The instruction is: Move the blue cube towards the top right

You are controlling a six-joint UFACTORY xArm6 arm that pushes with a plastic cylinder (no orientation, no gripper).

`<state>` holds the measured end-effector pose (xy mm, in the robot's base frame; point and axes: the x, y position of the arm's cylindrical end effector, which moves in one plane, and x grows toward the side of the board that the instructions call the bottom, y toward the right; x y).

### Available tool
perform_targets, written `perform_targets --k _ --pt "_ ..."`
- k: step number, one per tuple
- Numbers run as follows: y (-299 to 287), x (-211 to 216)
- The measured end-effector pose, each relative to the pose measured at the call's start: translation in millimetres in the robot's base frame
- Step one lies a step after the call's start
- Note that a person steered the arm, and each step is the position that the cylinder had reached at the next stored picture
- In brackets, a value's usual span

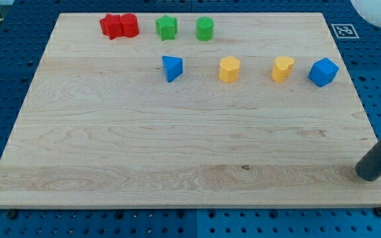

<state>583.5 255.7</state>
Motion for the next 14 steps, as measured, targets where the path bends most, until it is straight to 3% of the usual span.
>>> perform_targets --k 1,3,4,6,12,14 --pt "0 -1" --pt "-56 -127" --pt "-57 -151" --pt "-56 -174" --pt "9 -179" --pt "17 -221"
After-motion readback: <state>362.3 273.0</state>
